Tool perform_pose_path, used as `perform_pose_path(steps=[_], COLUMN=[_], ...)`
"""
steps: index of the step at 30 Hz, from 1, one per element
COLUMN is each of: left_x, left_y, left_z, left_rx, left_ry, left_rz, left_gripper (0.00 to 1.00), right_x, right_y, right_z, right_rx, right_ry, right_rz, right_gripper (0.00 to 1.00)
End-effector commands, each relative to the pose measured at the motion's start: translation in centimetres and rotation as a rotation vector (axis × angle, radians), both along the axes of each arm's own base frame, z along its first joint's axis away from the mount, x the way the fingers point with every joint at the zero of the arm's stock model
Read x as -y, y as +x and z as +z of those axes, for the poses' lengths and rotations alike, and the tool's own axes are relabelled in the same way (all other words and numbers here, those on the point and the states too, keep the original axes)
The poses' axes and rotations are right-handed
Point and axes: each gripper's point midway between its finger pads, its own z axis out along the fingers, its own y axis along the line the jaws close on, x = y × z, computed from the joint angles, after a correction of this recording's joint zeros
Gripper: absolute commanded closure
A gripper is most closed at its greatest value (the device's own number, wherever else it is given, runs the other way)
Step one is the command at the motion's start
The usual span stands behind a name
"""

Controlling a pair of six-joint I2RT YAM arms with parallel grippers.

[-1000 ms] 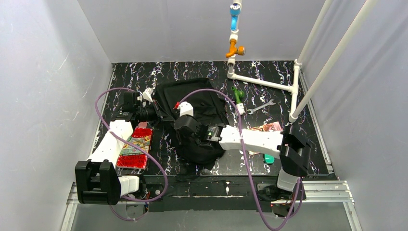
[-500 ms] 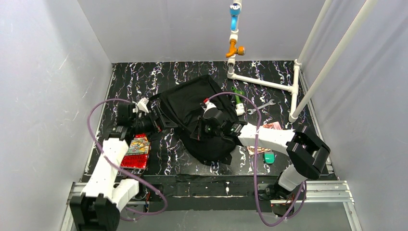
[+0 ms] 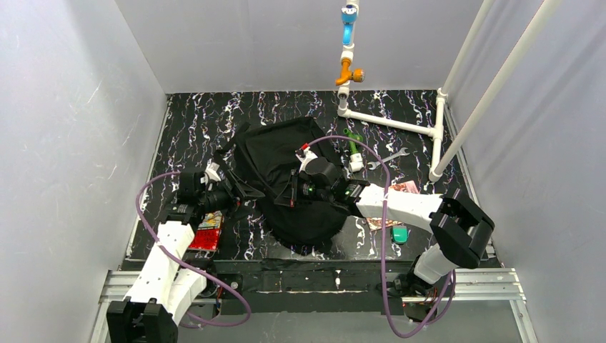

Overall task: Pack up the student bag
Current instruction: Unzip the student bag at the center of the board.

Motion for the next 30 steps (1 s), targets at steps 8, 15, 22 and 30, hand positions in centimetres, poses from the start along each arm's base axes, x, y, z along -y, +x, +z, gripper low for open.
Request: perform_pose_path(steps=[8,15,22,30], left_x=[0.3,0.8,0.2,1.2], left_y=[2.7,3.4,3.7,3.4], left_z=[2.5,3.3,3.0,1.5], left_rx=[0.054,0.021,0.002,-0.053], left_ry=[-0.065,-0.107,-0.015,0.106], left_rz=[0.069,0.059,0.061,0.037], left_gripper=[0.42,0.65,0.62,0.69], right_x=[-1.0,-0.6,-0.9,-1.4], right_y=[-0.9,-0.4,-0.5,0.0], right_z=[4.0,3.4,2.4,2.5], right_rx=[0.054,0.057,0.044,0.069], right_ry=[0.128,0.075,0.052,0.036], right_rz=[0.062,0.041,0.052,0.064], right_gripper=[0.96,0.96,0.98,0.99])
